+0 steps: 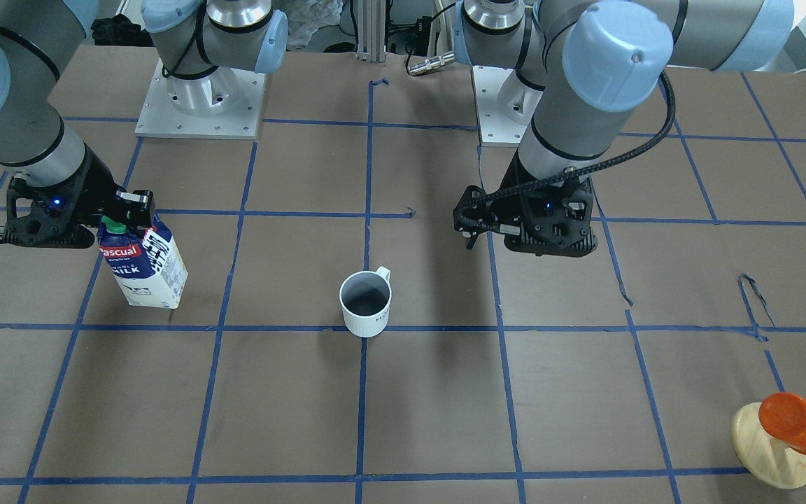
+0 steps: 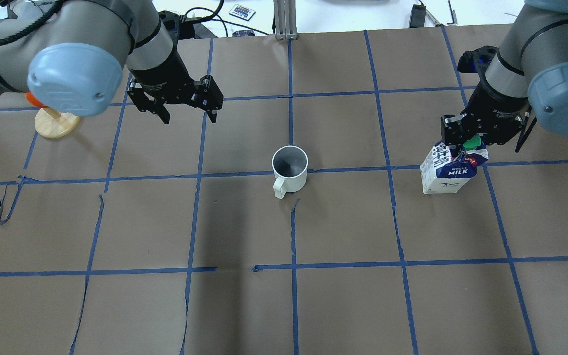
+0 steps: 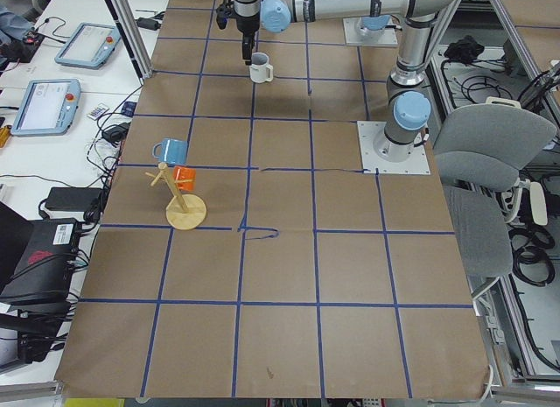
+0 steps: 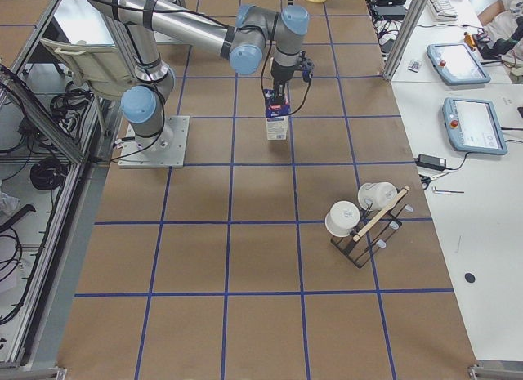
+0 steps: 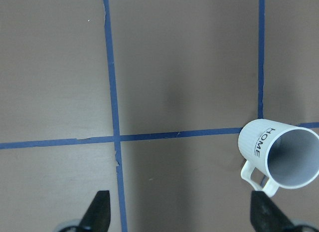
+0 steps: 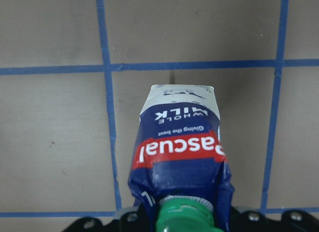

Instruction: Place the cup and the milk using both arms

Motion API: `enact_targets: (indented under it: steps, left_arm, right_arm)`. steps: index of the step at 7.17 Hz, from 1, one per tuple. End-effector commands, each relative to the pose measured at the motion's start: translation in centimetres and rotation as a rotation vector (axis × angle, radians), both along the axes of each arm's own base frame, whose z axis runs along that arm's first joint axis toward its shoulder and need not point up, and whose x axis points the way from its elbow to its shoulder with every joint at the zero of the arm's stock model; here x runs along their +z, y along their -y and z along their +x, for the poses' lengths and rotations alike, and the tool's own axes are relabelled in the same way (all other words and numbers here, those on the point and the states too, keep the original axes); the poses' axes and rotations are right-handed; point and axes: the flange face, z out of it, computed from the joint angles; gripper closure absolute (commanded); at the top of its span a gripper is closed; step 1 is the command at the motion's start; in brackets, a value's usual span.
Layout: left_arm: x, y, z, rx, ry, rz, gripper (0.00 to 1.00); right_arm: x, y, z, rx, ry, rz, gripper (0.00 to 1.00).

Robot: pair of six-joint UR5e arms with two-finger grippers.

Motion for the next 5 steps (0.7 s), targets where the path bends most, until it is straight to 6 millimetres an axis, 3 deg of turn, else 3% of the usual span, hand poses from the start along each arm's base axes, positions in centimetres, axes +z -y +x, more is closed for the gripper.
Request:
enact_targets:
  steps: [1,3,5]
  left_arm:
    - [3.4,-2.2,0.1,-0.004,0.019,0.004,0.00]
    - [4.9,-3.9,1.1,0.015,0.021,0.069,0.00]
    - [4.5,-2.9,1.9,0.037,0.007,0.040,0.00]
  right_arm:
    - [0.0,2.0,2.4,0.021,0.072,-0.005,0.65]
    - [-0.7,4.0,9.9,-0.020,0.077,0.018,0.64]
    - [-1.2,5.3,17.1,-0.037,0.088,0.032,0.62]
